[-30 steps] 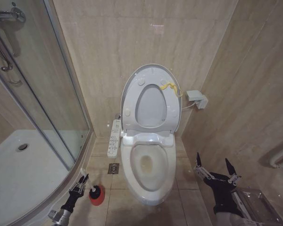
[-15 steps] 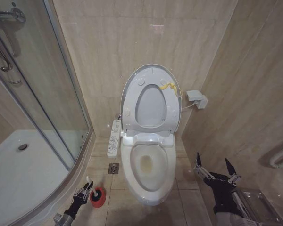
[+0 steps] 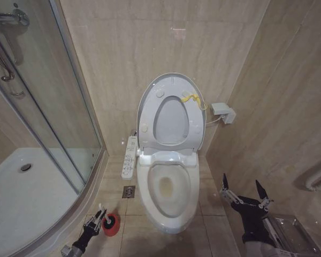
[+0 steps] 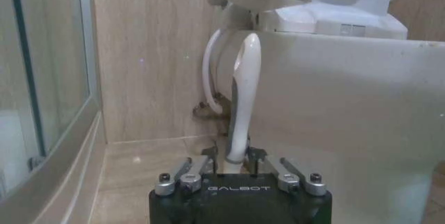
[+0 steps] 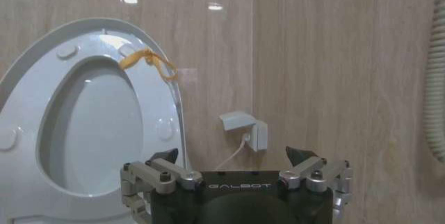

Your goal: Open the toilet lid, clean the toilet bowl with a toilet brush, close the toilet lid, and flush.

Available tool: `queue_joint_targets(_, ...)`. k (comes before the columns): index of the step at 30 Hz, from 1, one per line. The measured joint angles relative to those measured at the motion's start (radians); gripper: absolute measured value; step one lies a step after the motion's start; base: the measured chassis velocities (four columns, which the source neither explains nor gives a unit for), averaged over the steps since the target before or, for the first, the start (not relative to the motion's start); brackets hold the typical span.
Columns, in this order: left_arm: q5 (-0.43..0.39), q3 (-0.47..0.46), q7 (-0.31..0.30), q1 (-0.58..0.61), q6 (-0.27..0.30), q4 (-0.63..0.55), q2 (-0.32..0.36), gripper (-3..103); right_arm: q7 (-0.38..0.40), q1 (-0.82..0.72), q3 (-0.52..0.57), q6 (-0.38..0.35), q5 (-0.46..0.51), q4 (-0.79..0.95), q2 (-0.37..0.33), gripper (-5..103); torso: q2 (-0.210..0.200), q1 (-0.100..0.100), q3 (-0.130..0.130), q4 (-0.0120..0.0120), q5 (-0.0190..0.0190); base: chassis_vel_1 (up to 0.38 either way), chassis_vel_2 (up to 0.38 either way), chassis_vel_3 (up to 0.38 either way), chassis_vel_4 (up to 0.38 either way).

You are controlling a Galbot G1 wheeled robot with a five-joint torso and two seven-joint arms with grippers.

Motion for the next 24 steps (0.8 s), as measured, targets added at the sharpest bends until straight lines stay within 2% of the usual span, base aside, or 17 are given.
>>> queue_joint_targets(1,0.000,-0.001,-0.001,0.002,0.000,0.000,0.001,32,0.000,0.000,0.000,0.000,0.000,0.000,0.000,100,0.000,0.000,0.000,-0.0003,0.0007,0.000,0.000,0.000,0.000)
queue_joint_targets(8,-0.003,-0.008,-0.010,0.023,0.000,-0.037,0.001,32,0.000,0.000,0.000,0.000,0.000,0.000,0.000,100,0.000,0.000,0.000,-0.0004,0.0011,0.000,0.000,0.000,0.000)
queue_joint_targets(9,-0.008,-0.009,-0.015,0.036,0.000,-0.062,0.002,59,0.000,0.000,0.000,0.000,0.000,0.000,0.000,100,0.000,0.000,0.000,-0.0003,0.0009,0.000,0.000,0.000,0.000)
queue_joint_targets(11,-0.037,-0.013,-0.034,0.079,0.000,-0.148,0.008,59,0.000,0.000,0.000,0.000,0.000,0.000,0.000,100,0.000,0.000,0.000,-0.0003,0.0008,0.000,0.000,0.000,0.000)
queue_joint_targets(13,-0.049,-0.014,-0.053,0.096,0.000,-0.182,0.011,59,0.000,0.000,0.000,0.000,0.000,0.000,0.000,100,0.000,0.000,0.000,-0.0002,0.0009,0.000,0.000,0.000,0.000)
queue_joint_targets(15,-0.071,-0.023,-0.174,0.170,0.017,-0.355,0.016,59,0.000,0.000,0.000,0.000,0.000,0.000,0.000,100,0.000,0.000,0.000,0.0003,0.0006,0.000,0.000,0.000,0.000)
queue_joint_targets(16,-0.071,-0.029,-0.237,0.206,0.043,-0.464,0.019,86,0.000,0.000,0.000,0.000,0.000,0.000,0.000,100,0.000,0.000,0.000,0.0001,0.0006,0.000,0.000,0.000,0.000)
queue_joint_targets(17,-0.071,-0.029,-0.237,0.206,0.043,-0.464,0.019,86,0.000,0.000,0.000,0.000,0.000,0.000,0.000,100,0.000,0.000,0.000,0.0001,0.0006,0.000,0.000,0.000,0.000)
queue_joint_targets(18,-0.069,-0.035,-0.277,0.229,0.067,-0.538,0.022,86,0.000,0.000,0.000,0.000,0.000,0.000,0.000,100,0.000,0.000,0.000,-0.0002,0.0008,0.000,0.000,0.000,0.000)
queue_joint_targets(19,-0.058,-0.041,-0.356,0.271,0.122,-0.667,0.030,86,0.000,0.000,0.000,0.000,0.000,0.000,0.000,100,0.000,0.000,0.000,-0.0004,0.0012,0.000,0.000,0.000,0.000)
queue_joint_targets(20,-0.058,-0.041,-0.356,0.271,0.122,-0.667,0.030,86,0.000,0.000,0.000,0.000,0.000,0.000,0.000,100,0.000,0.000,0.000,-0.0004,0.0012,0.000,0.000,0.000,0.000)
queue_joint_targets(22,-0.003,-0.043,-0.608,0.348,0.254,-0.961,0.052,86,0.000,0.000,0.000,0.000,0.000,0.000,0.000,100,0.000,0.000,0.000,-0.0005,0.0011,0.000,0.000,0.000,0.000)
queue_joint_targets(23,0.017,-0.043,-0.671,0.367,0.303,-1.041,0.056,86,0.000,0.000,0.000,0.000,0.000,0.000,0.000,100,0.000,0.000,0.000,-0.0008,0.0013,0.000,0.000,0.000,0.000)
queue_joint_targets(24,0.017,-0.043,-0.671,0.367,0.303,-1.041,0.056,86,0.000,0.000,0.000,0.000,0.000,0.000,0.000,100,0.000,0.000,0.000,-0.0008,0.0013,0.000,0.000,0.000,0.000)
